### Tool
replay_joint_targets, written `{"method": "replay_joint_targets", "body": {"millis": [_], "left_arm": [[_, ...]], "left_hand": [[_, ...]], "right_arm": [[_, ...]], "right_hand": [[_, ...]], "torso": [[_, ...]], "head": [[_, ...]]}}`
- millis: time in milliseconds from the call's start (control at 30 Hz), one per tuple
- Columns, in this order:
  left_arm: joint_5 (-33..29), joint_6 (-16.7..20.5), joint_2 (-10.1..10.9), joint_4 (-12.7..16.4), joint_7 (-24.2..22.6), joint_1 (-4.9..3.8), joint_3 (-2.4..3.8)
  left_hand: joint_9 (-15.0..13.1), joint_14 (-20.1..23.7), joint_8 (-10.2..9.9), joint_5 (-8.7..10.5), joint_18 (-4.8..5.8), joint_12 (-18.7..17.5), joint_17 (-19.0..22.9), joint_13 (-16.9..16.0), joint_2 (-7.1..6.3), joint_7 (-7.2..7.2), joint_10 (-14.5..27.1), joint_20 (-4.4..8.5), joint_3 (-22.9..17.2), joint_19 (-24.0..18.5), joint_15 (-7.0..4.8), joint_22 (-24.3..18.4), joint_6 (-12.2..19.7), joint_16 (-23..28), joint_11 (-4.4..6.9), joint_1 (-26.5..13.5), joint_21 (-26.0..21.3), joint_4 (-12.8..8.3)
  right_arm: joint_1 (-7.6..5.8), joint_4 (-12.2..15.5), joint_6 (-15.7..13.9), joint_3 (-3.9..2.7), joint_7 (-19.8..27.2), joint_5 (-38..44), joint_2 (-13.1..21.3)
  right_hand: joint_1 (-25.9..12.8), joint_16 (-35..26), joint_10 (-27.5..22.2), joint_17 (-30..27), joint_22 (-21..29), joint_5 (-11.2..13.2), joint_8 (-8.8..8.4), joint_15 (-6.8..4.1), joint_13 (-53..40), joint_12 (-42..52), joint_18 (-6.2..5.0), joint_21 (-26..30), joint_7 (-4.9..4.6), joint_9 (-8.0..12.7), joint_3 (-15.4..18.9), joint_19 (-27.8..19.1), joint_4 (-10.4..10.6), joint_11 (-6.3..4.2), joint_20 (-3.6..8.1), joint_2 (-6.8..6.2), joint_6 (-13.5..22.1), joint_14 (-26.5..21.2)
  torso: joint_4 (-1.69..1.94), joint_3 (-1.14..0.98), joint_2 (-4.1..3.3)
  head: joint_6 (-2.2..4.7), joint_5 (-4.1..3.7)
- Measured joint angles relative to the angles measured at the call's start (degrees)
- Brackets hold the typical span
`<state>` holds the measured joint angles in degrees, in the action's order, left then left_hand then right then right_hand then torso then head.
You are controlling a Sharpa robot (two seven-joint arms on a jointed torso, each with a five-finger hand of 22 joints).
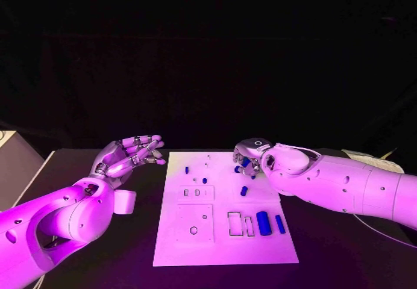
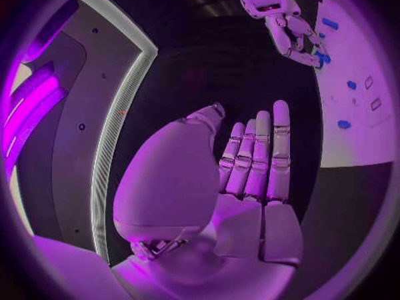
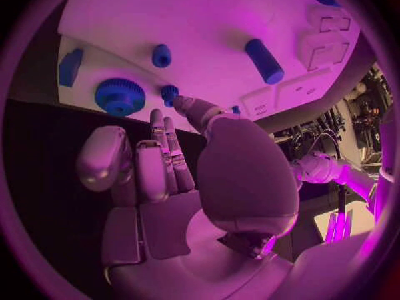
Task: Assemble the parts on the task board
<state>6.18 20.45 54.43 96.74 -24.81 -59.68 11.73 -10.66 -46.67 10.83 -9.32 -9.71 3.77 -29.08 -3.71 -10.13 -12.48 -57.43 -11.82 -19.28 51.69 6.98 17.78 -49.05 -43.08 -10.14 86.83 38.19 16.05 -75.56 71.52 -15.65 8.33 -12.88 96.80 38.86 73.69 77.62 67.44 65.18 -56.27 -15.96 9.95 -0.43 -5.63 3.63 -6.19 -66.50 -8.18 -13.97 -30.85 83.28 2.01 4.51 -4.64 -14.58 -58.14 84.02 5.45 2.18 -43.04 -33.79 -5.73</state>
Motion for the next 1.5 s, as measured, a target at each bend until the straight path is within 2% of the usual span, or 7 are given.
{"method": "replay_joint_targets", "body": {"millis": [767,867,900,967,1100,1300,1500], "left_arm": [[0.17,0.01,0.03,-0.18,0.37,0.0,0.01],[0.18,0.01,0.02,-0.19,0.4,0.0,0.01],[0.18,0.01,0.02,-0.21,0.41,0.0,0.01],[0.18,0.01,0.01,-0.26,0.44,0.0,0.01],[0.19,0.01,0.0,-0.41,0.5,0.01,0.01],[0.21,0.01,0.0,-0.65,0.56,0.01,0.01],[0.22,0.02,0.0,-0.92,0.65,0.01,0.01]], "left_hand": [[0.07,0.4,0.0,0.0,0.01,0.0,-0.05,0.0,0.0,0.01,0.19,0.14,0.0,-0.54,0.0,0.63,0.43,-0.76,-0.19,0.0,0.94,0.0],[0.06,0.41,0.0,0.0,0.0,0.0,-0.05,0.0,0.0,0.0,0.19,0.14,0.0,-0.53,0.0,0.63,0.42,-0.76,-0.19,0.0,0.93,0.0],[0.06,0.41,0.0,0.0,0.01,0.0,-0.05,0.0,0.0,0.0,0.19,0.13,0.0,-0.53,0.0,0.63,0.42,-0.76,-0.19,0.0,0.93,0.0],[0.06,0.4,0.0,0.0,0.01,0.0,-0.04,0.0,0.0,0.01,0.19,0.12,0.0,-0.55,0.0,0.63,0.42,-0.76,-0.19,0.0,0.93,0.0],[0.12,0.4,-0.2,0.0,0.01,0.0,-0.04,0.01,0.0,0.01,0.19,-0.06,0.0,-0.73,0.0,0.83,0.42,-1.02,-0.19,0.0,1.15,0.0],[0.12,0.4,-0.2,0.0,0.01,0.0,-0.04,0.01,0.0,0.01,0.61,-0.06,0.0,-0.73,0.0,0.92,0.42,-1.02,-0.2,0.0,1.41,0.0],[0.17,0.4,-0.2,0.0,0.0,0.0,-0.03,0.01,-0.23,0.01,0.61,-0.06,-0.01,-1.13,0.0,1.06,0.42,-1.25,-0.2,0.24,1.76,0.0]], "right_arm": [[0.4,-1.1,1.38,-0.24,-0.89,1.16,-0.89],[0.41,-1.11,1.09,-0.25,-0.82,1.15,-0.95],[0.41,-1.11,0.84,-0.25,-0.77,1.11,-0.96],[0.44,-1.11,0.33,-0.25,-0.71,1.03,-0.95],[0.59,-0.94,-1.41,-0.17,-0.58,0.8,-0.83],[0.87,0.1,-4.59,-0.12,-0.51,0.14,-0.64],[0.58,1.22,-7.33,-0.62,-0.96,-0.42,-0.68]], "right_hand": [[0.37,0.32,0.58,0.0,-1.8,-0.68,0.7,0.0,-0.43,0.0,0.0,-1.51,-0.16,-0.86,-0.88,0.0,0.46,0.29,0.0,0.39,-1.08,0.0],[0.82,0.6,1.6,0.0,-2.66,-0.67,1.1,0.0,-0.66,0.22,0.0,-2.11,0.03,-1.12,-1.54,0.0,0.35,-0.09,0.0,0.83,-1.68,0.0],[1.34,0.6,2.37,0.0,-3.48,0.76,1.38,0.0,-0.8,0.22,0.0,-2.78,0.14,-1.45,-2.37,0.0,0.23,-0.21,0.0,1.36,-2.16,0.0],[1.43,0.82,2.83,0.02,-4.1,1.41,1.72,0.0,-1.01,0.22,0.0,-3.23,0.26,-1.95,-3.07,0.0,0.17,-0.49,0.0,1.44,-2.32,0.0],[1.43,0.85,4.23,0.02,-6.0,1.67,2.27,-0.42,-1.42,0.22,0.65,-4.59,0.57,-2.69,-3.79,0.22,-0.03,-0.91,0.23,1.44,-3.29,0.0],[1.61,1.04,5.08,0.05,-6.96,1.88,2.9,-0.42,-1.69,0.22,0.66,-5.03,0.79,-3.48,-4.28,0.22,-0.49,-1.08,0.23,1.6,-3.75,0.0],[2.06,1.27,5.14,0.24,-7.14,1.85,2.91,-0.42,-1.76,0.21,0.66,-5.31,0.77,-3.52,-4.43,0.22,-0.35,-1.03,0.23,1.89,-3.83,0.0]], "torso": [[0.22,0.04,-1.03],[0.23,0.04,-1.1],[0.25,0.05,-1.13],[0.26,0.09,-1.18],[0.3,0.09,-1.24],[0.34,0.1,-1.34],[0.33,0.1,-1.38]], "head": [[0.28,-0.22],[0.29,-0.22],[0.3,-0.23],[0.36,-0.25],[0.47,-0.25],[0.73,-0.21],[1.11,-0.18]]}}
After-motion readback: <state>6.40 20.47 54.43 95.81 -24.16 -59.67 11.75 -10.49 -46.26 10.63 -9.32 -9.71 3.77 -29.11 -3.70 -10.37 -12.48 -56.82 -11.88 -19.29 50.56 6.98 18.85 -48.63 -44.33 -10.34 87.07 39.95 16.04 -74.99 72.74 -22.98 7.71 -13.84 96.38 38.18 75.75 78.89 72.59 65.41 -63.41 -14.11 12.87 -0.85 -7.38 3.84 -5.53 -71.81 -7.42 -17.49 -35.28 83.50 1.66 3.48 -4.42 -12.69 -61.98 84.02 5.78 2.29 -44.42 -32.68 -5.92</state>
